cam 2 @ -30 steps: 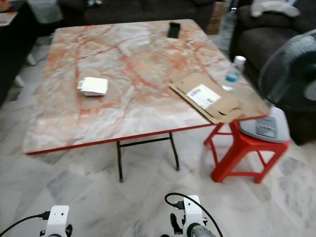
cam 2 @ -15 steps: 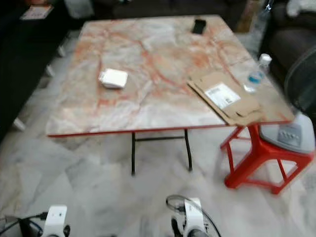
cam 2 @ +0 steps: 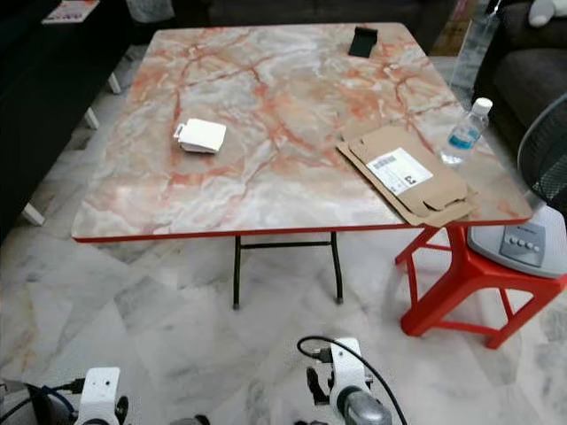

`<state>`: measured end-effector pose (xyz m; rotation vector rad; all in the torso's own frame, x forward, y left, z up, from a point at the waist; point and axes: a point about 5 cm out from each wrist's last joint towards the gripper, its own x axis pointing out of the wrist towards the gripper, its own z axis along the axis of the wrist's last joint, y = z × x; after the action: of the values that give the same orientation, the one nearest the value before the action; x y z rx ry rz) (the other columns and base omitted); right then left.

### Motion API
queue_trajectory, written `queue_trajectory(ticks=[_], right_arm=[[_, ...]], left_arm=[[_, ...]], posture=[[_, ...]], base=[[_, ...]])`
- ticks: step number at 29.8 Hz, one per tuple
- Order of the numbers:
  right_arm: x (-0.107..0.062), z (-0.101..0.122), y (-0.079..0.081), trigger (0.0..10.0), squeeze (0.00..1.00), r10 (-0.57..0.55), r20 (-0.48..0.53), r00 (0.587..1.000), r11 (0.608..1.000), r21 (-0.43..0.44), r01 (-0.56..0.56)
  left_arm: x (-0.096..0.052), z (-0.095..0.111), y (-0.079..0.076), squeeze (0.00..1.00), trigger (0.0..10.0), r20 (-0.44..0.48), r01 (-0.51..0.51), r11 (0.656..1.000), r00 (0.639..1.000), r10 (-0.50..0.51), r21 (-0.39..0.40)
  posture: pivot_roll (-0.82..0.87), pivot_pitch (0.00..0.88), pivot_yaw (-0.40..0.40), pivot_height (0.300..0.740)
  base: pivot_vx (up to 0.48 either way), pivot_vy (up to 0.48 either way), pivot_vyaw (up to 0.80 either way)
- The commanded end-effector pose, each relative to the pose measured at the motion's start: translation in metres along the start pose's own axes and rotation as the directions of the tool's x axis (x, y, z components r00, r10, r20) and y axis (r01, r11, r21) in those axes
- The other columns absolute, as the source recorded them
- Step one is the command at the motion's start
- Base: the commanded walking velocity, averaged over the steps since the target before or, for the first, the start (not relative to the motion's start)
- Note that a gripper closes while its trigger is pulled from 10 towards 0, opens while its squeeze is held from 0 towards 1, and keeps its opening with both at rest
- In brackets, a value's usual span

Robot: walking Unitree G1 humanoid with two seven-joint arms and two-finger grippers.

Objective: Picking trash to rubbish bin

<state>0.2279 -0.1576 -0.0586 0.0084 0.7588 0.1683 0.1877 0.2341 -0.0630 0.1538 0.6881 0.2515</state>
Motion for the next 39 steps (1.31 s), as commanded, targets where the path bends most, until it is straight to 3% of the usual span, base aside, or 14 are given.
queue_trajectory(ticks=[1, 6, 11, 13, 17, 19, 20, 23, 24, 25, 28, 35, 37, 39], right_arm=[[0.001, 0.009, 0.001, 10.0, 0.0, 0.029, 0.052, 0.998, 0.999, -0.038, -0.027], [0.0, 0.019, -0.002, 10.0, 0.0, 0.053, 0.126, 0.991, 0.996, -0.074, -0.044], [-0.008, 0.022, -0.008, 10.0, 0.0, 0.061, 0.231, 0.971, 0.989, -0.144, -0.028], [-0.012, 0.03, -0.008, 10.0, 0.0, 0.067, 0.314, 0.947, 0.978, -0.21, 0.0], [-0.016, 0.05, -0.009, 10.0, 0.0, 0.068, 0.421, 0.905, 0.974, -0.223, 0.031], [-0.02, 0.076, -0.007, 10.0, 0.0, 0.079, 0.523, 0.849, 0.972, -0.23, 0.051], [-0.02, 0.076, -0.007, 10.0, 0.0, 0.079, 0.523, 0.849, 0.972, -0.23, 0.051], [-0.025, 0.109, 0.003, 10.0, 0.0, 0.113, 0.618, 0.778, 0.969, -0.241, 0.051], [-0.029, 0.126, 0.01, 10.0, 0.0, 0.136, 0.664, 0.735, 0.968, -0.248, 0.044], [-0.029, 0.126, 0.01, 10.0, 0.0, 0.136, 0.664, 0.735, 0.968, -0.248, 0.044], [-0.036, 0.153, 0.022, 10.0, 0.0, 0.158, 0.728, 0.668, 0.971, -0.237, 0.029], [-0.042, 0.171, 0.039, 10.0, 0.0, 0.181, 0.759, 0.625, 0.976, -0.217, -0.019], [-0.042, 0.196, 0.065, 10.0, 0.0, 0.2, 0.784, 0.587, 0.979, -0.18, -0.094], [-0.044, 0.217, 0.088, 10.0, 0.0, 0.26, 0.794, 0.55, 0.965, -0.202, -0.165]], left_arm=[[-0.001, 0.005, 0.008, 0.0, 10.0, 0.064, -0.047, 0.999, 0.997, 0.048, -0.021], [-0.006, 0.012, 0.014, 0.0, 10.0, 0.166, -0.074, 0.996, 0.983, 0.08, -0.042], [-0.024, 0.026, 0.017, 0.0, 10.0, 0.349, -0.072, 0.996, 0.936, 0.051, 0.049], [-0.04, 0.043, 0.018, 0.0, 10.0, 0.466, -0.096, 0.99, 0.884, 0.037, 0.105], [-0.053, 0.063, 0.027, 0.0, 10.0, 0.549, -0.158, 0.984, 0.831, 0.09, 0.079], [-0.063, 0.086, 0.029, 0.0, 10.0, 0.62, -0.165, 0.984, 0.779, 0.09, 0.065], [-0.063, 0.086, 0.029, 0.0, 10.0, 0.62, -0.165, 0.984, 0.779, 0.09, 0.065], [-0.066, 0.112, 0.024, 0.0, 10.0, 0.669, -0.166, 0.986, 0.735, 0.107, 0.025], [-0.067, 0.127, 0.018, 0.0, 10.0, 0.691, -0.164, 0.986, 0.713, 0.115, 0.005], [-0.067, 0.127, 0.018, 0.0, 10.0, 0.691, -0.164, 0.986, 0.713, 0.115, 0.005], [-0.068, 0.154, 0.004, 0.0, 10.0, 0.721, -0.117, 0.992, 0.683, 0.116, -0.049], [-0.076, 0.181, -0.009, 0.0, 10.0, 0.768, -0.066, 0.995, 0.633, 0.096, -0.07], [-0.083, 0.215, -0.021, 0.0, 10.0, 0.832, -0.007, 0.997, 0.55, 0.072, -0.082], [-0.078, 0.24, -0.026, 0.0, 10.0, 0.856, 0.033, 0.996, 0.514, 0.057, -0.086]], posture=[[0.14, 0.162, -0.016, 0.74], [0.14, 0.171, -0.023, 0.74], [0.12, 0.191, -0.028, 0.74], [0.13, 0.198, -0.028, 0.74], [0.13, 0.206, -0.029, 0.74], [0.14, 0.208, -0.035, 0.74], [0.14, 0.208, -0.035, 0.74], [0.15, 0.203, -0.039, 0.74], [0.14, 0.198, -0.039, 0.74], [0.14, 0.198, -0.039, 0.74], [0.15, 0.189, -0.045, 0.74], [0.14, 0.181, -0.039, 0.74], [0.13, 0.156, -0.032, 0.74], [0.13, 0.148, -0.016, 0.74]], base=[[0.0, 0.0, 0.0], [0.0, 0.0, 0.0], [0.0, 0.0, 0.0], [0.0, 0.0, 0.0], [0.0, 0.0, 0.0], [0.0, 0.0, 0.0], [0.0, 0.0, 0.0], [0.0, 0.0, 0.0], [0.0, 0.0, 0.0], [0.0, 0.0, 0.0], [0.0, 0.0, 0.0], [0.0, 0.0, 0.0], [0.0, 0.0, 0.0], [0.0, 0.0, 0.0]])
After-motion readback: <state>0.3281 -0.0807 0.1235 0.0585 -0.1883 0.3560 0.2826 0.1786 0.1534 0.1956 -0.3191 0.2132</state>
